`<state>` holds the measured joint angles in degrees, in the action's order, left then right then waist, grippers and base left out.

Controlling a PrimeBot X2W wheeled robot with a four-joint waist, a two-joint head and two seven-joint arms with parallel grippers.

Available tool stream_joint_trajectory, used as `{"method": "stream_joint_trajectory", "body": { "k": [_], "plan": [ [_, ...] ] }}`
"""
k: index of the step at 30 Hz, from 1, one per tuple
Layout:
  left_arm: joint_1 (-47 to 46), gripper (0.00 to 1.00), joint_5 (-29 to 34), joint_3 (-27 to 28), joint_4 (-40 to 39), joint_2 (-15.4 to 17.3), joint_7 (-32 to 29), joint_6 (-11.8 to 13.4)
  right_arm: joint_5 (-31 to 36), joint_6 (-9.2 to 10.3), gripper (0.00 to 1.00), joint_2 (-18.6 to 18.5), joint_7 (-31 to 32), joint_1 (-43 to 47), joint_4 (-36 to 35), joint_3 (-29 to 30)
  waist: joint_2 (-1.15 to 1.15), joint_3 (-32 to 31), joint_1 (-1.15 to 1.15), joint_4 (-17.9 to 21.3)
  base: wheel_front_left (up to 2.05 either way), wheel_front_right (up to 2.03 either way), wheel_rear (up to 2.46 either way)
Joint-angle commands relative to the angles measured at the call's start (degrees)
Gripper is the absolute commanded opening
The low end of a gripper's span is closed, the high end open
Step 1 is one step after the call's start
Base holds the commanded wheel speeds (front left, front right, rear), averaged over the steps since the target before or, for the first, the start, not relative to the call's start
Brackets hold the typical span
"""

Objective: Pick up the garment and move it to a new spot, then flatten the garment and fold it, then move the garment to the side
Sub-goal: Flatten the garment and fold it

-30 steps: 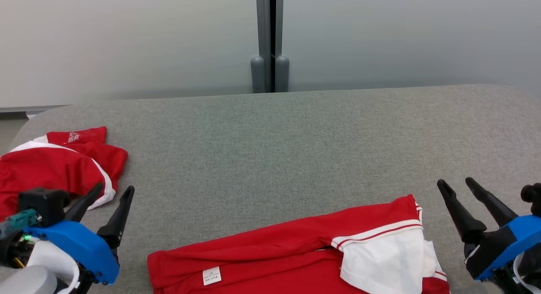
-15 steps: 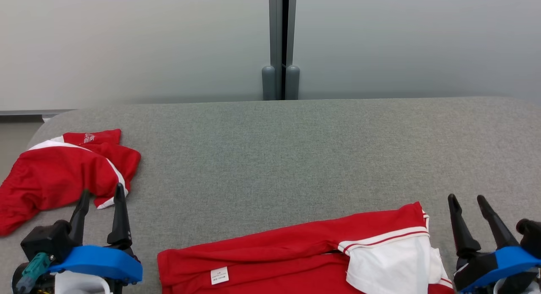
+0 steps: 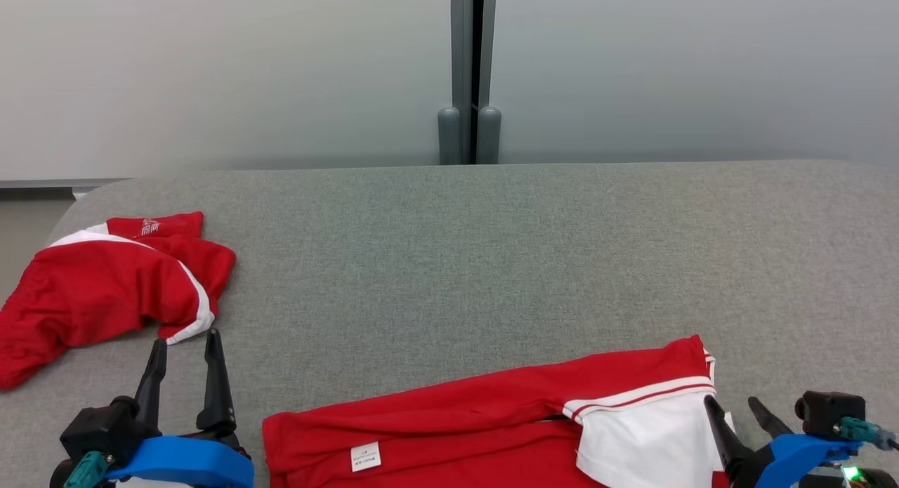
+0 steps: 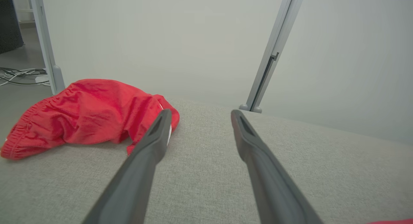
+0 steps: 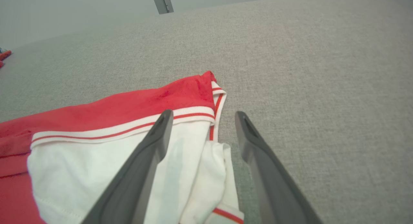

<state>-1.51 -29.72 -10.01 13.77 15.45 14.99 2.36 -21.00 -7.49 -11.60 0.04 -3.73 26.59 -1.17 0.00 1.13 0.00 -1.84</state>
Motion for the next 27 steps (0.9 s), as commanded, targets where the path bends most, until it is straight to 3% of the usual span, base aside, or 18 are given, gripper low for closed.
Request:
{"method": "stream_joint_trajectory", "body": {
  "k": [1,9,15,18,19,20,21,22,27],
  "plan": [
    [-0.7,1.00,0.7,0.5,0.3,-0.4,0.3,-0.5,-0.4,-0.01,1.00,-0.5,1.3,-1.0,0.9,-0.2,0.00,-0.1,0.00,0.1,0.00,0.00,0.00],
    [-1.5,1.00,4.3,2.9,3.0,-3.2,0.3,-4.1,-1.0,-0.01,1.00,0.0,11.9,-5.7,8.5,-0.4,0.00,0.2,0.00,-0.4,0.00,0.00,0.00],
    [-2.6,1.00,6.3,4.2,4.5,-4.4,0.3,-6.0,-2.2,-0.02,1.00,1.4,16.1,-8.8,14.0,-1.0,0.00,1.0,0.00,-1.5,0.00,0.00,0.00],
    [-3.0,1.00,7.1,4.8,5.2,-5.0,0.3,-6.6,-4.5,-0.24,1.00,3.3,20.4,-8.9,15.9,-4.2,0.00,1.1,0.00,-2.1,0.00,0.00,0.00],
    [-3.1,1.00,7.3,5.0,5.4,-5.1,0.3,-6.8,-5.7,-0.36,0.89,3.7,21.4,-8.9,15.9,-5.3,0.00,1.1,0.00,-2.3,0.00,0.00,0.00],
    [-3.1,1.00,7.5,5.2,5.6,-5.2,0.3,-7.0,-6.8,-0.37,0.49,4.0,22.3,-8.8,15.7,-6.3,0.00,1.1,0.00,-2.4,0.00,0.00,0.00],
    [-3.2,1.00,7.7,5.4,5.8,-5.4,0.3,-7.2,-7.8,-0.37,0.36,3.9,22.7,-8.7,15.4,-7.2,0.00,1.1,0.00,-2.5,0.00,0.00,0.00],
    [-3.1,1.00,7.9,5.6,6.0,-5.6,0.3,-7.4,-8.4,-0.38,0.00,3.3,22.1,-8.6,14.8,-7.7,0.00,1.0,0.00,-2.7,0.00,0.00,0.00],
    [-2.8,1.00,8.7,6.6,6.6,-6.3,0.3,-7.9,-9.1,-0.02,0.00,-0.7,16.0,-9.7,12.7,-6.9,0.00,0.6,0.00,-2.8,0.00,0.00,0.00]
  ]
}}
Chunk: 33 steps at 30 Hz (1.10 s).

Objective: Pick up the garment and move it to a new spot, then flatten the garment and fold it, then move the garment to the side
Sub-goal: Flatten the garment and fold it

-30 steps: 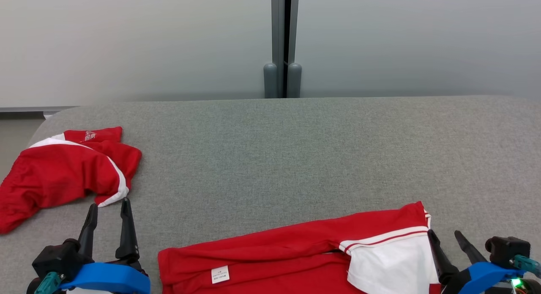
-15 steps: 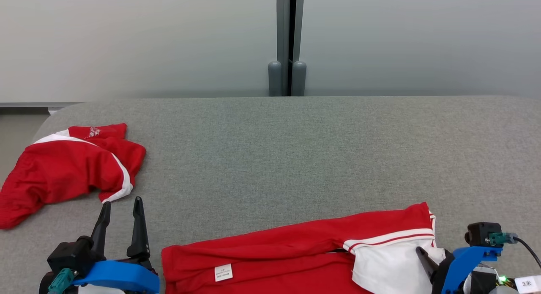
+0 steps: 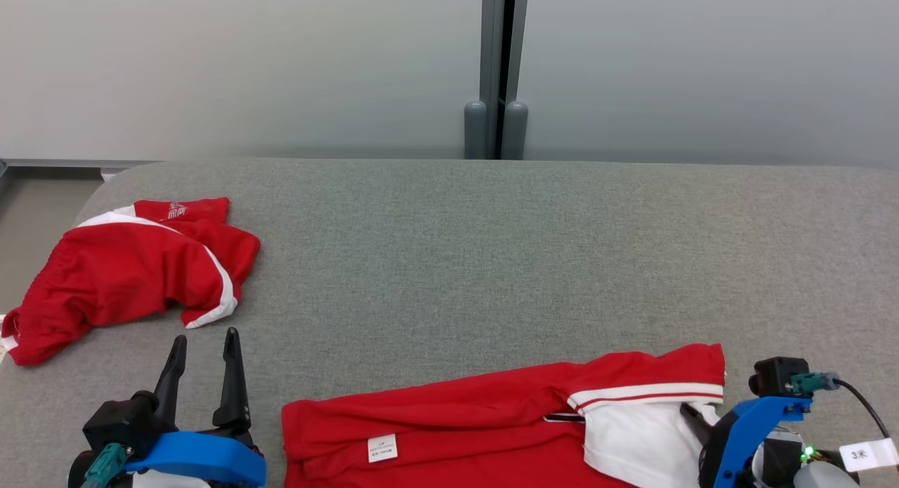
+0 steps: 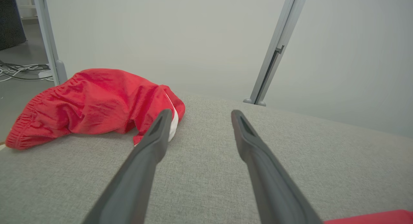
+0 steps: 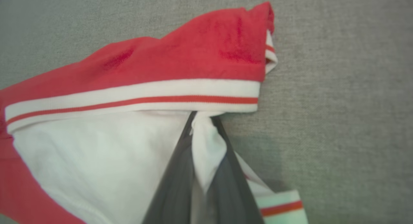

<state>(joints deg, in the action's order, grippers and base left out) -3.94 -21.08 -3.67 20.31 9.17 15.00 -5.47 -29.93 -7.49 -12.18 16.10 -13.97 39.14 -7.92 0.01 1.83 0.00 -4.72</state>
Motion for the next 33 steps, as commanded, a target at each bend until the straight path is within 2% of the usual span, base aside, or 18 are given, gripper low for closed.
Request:
{"method": "stream_joint_trajectory", "body": {
  "k": [1,6,10,16,20,23,25,30,33],
  "plan": [
    [-0.2,1.00,0.3,0.5,0.2,-0.1,0.2,-0.2,0.0,-0.01,0.00,-0.9,-1.3,0.1,-0.2,0.3,-0.01,-0.2,0.00,0.1,0.00,0.00,0.00],
    [0.2,1.00,1.1,1.2,0.6,-0.6,0.3,-0.7,2.2,0.00,0.00,-3.8,-5.0,-1.5,-1.1,4.0,-0.01,-0.7,0.00,0.7,0.00,0.00,0.00],
    [0.5,1.00,1.6,1.7,0.9,-0.9,0.2,-1.0,5.3,0.00,0.00,-4.7,-6.7,-1.9,-3.7,8.0,-0.01,-1.2,0.00,1.3,0.00,0.00,0.00],
    [0.6,1.00,2.1,1.8,1.4,-1.2,0.3,-1.3,7.4,-0.01,0.00,-1.7,-5.4,-0.9,-11.1,10.3,-0.01,-1.6,0.00,1.7,0.00,0.00,0.00],
    [0.1,1.00,2.4,1.2,2.0,-1.5,0.3,-1.5,2.9,-0.02,0.00,3.4,-1.6,2.3,-21.7,7.5,-0.01,-1.9,0.00,0.8,0.00,0.00,0.00],
    [-0.2,1.00,2.4,1.0,2.5,-1.5,0.2,-1.7,0.9,-0.01,0.00,4.8,0.3,3.5,-25.0,5.2,-0.01,-1.9,0.00,0.0,0.00,0.00,0.00],
    [-0.7,1.00,2.1,0.9,3.2,-1.3,0.3,-1.8,-1.4,-0.02,0.00,6.4,2.3,4.8,-28.7,1.1,-0.01,-1.9,0.00,-1.5,0.00,0.00,0.00],
    [-1.1,1.00,2.0,0.5,4.1,-1.2,0.3,-1.9,-3.3,-0.01,0.00,7.9,3.3,5.4,-29.1,-3.4,-0.01,-1.9,0.00,-3.7,0.00,0.00,0.00],
    [-1.5,1.00,2.0,0.0,4.5,-1.2,0.2,-2.1,-4.3,-0.02,0.00,8.7,2.8,4.2,-26.3,-6.1,-0.01,-2.0,0.00,-5.5,0.00,0.00,0.00]
  ]
}}
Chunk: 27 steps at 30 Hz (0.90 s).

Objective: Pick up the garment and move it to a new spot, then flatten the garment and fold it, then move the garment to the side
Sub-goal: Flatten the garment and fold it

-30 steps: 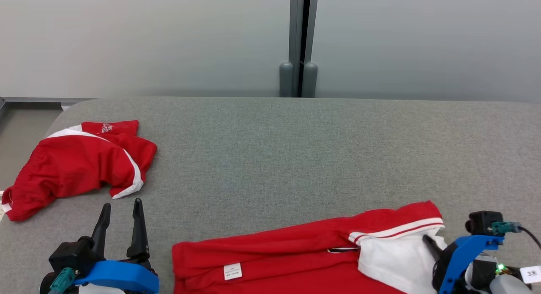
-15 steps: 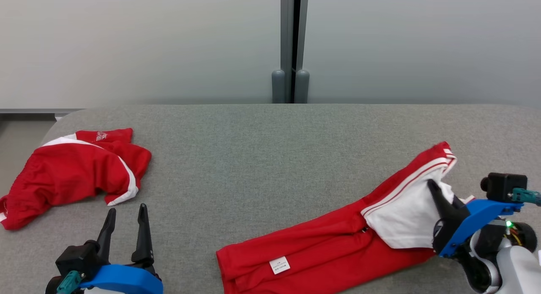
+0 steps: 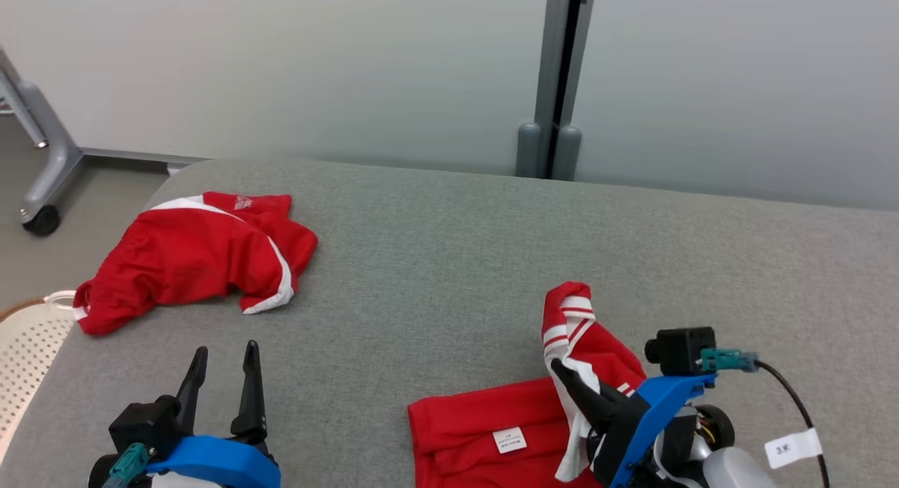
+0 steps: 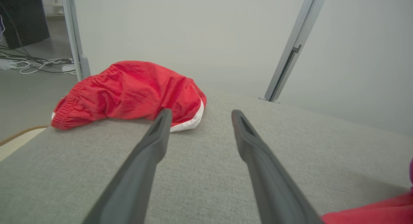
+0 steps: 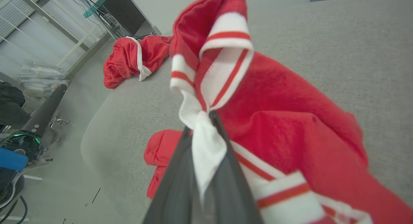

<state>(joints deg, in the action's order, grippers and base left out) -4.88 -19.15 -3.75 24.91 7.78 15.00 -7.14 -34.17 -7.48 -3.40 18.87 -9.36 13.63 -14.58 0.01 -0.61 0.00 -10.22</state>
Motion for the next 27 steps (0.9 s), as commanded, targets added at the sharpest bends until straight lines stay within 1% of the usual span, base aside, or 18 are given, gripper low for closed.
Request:
{"method": "stream_joint_trajectory", "body": {
  "k": [1,6,12,18,19,20,21,24,27],
  "plan": [
    [-0.7,1.00,0.1,-0.1,0.1,0.2,0.2,-0.4,0.2,-0.03,0.00,0.1,-0.4,-0.9,0.4,0.0,-0.01,0.5,0.00,-0.8,0.00,0.00,0.00],
    [-1.1,1.00,-0.1,-0.2,0.6,0.4,0.3,-0.4,-2.0,-0.03,0.00,0.5,-2.9,-2.8,7.3,-3.4,-0.01,0.3,0.00,-3.4,0.00,0.00,0.00],
    [-1.5,1.00,-0.2,-0.7,0.9,0.4,0.2,-0.4,-8.4,-0.03,0.00,0.5,-6.7,-6.1,14.6,-9.4,-0.01,0.6,0.00,-5.4,0.00,0.00,0.00],
    [-1.9,1.00,-0.4,-0.9,1.2,0.7,0.2,-0.4,-14.5,-0.03,0.00,0.5,-10.3,-9.4,20.7,-16.2,-0.01,0.9,0.00,-6.2,0.00,0.00,0.00],
    [-2.0,1.00,-0.4,-0.9,1.2,0.7,0.2,-0.4,-15.6,-0.03,0.17,0.6,-10.7,-10.0,21.2,-17.5,-0.01,0.9,0.00,-6.2,0.00,0.00,0.00],
    [-2.0,1.00,-0.4,-0.9,1.3,0.7,0.3,-0.4,-16.9,-0.03,0.77,0.6,-11.3,-10.6,21.6,-18.7,-0.01,0.9,0.00,-6.2,0.00,0.00,0.00],
    [-2.0,1.00,-0.4,-0.9,1.4,0.7,0.3,-0.4,-18.1,-0.03,1.00,0.5,-11.9,-11.2,21.8,-19.9,-0.01,0.9,0.00,-6.2,0.00,0.00,0.00],
    [-1.8,1.00,-0.5,-0.7,1.5,0.8,0.2,-0.4,-22.1,-0.03,1.00,0.5,-14.4,-12.3,20.6,-23.1,-0.01,0.8,0.00,-5.9,0.00,0.00,0.00],
    [-1.3,1.00,-0.5,-0.6,1.6,0.6,0.3,-0.4,-25.9,-0.02,1.00,0.5,-16.4,-13.1,18.8,-25.1,-0.01,0.5,0.00,-5.1,0.00,0.00,0.00]
  ]
}}
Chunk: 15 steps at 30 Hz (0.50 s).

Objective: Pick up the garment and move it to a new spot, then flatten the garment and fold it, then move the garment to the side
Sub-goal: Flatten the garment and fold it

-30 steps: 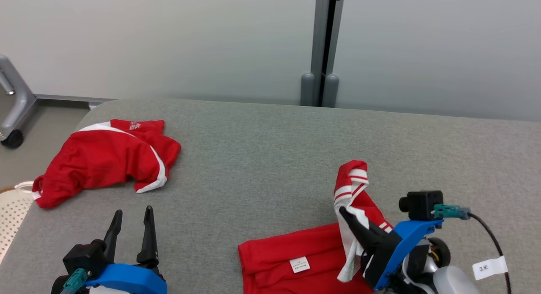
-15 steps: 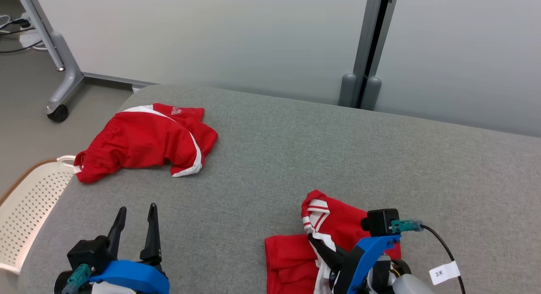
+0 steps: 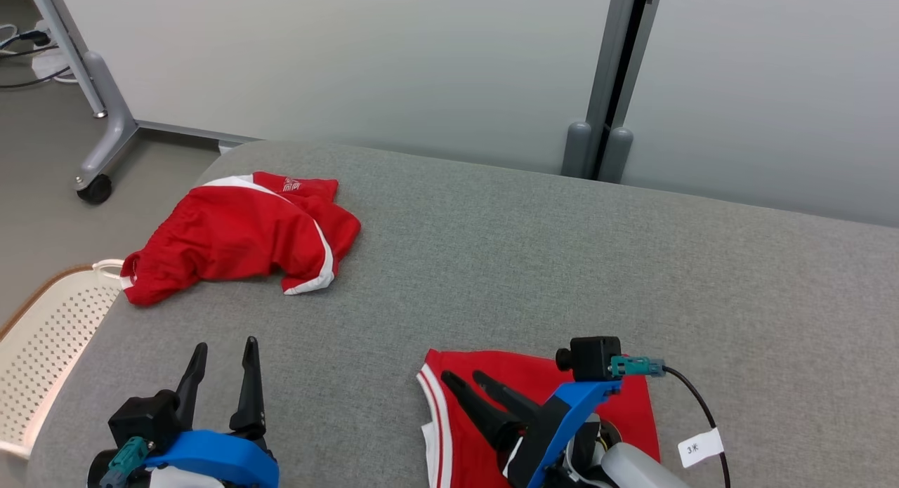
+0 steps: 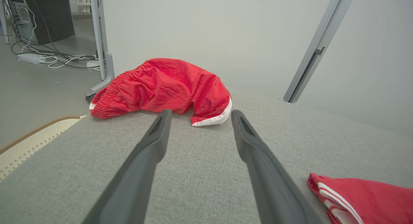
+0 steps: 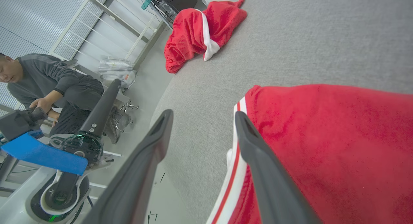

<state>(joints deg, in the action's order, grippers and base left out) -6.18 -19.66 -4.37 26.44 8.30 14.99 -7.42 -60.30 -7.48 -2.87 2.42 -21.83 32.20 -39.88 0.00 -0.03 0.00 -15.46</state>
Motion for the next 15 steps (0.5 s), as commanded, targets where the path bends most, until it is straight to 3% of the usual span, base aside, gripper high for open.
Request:
{"method": "stream_joint_trajectory", "body": {
  "k": [1,5,10,15],
  "plan": [
    [0.1,1.00,-0.1,0.2,0.1,0.1,0.3,-0.1,-0.4,-0.03,1.00,0.0,-0.8,-1.0,-0.7,-0.3,0.00,-0.3,0.00,0.4,0.00,0.00,0.00],
    [0.6,1.00,0.1,0.5,-0.2,-0.1,0.3,-0.1,-2.3,-0.03,1.00,-1.1,-4.9,-1.9,-6.0,0.6,0.00,-0.9,0.00,1.6,0.00,0.00,0.00],
    [1.2,1.00,0.4,1.0,-0.7,-0.3,0.3,-0.1,2.0,-0.03,1.00,-8.6,-10.3,-2.0,-10.8,4.2,0.00,-1.4,0.00,3.3,0.00,0.00,0.00],
    [1.8,1.00,0.7,1.1,-1.3,-0.6,0.3,-0.1,6.6,-0.02,1.00,-14.7,-12.5,0.9,-10.8,8.7,0.00,-1.5,0.00,4.4,0.00,0.00,0.00]
  ]
}}
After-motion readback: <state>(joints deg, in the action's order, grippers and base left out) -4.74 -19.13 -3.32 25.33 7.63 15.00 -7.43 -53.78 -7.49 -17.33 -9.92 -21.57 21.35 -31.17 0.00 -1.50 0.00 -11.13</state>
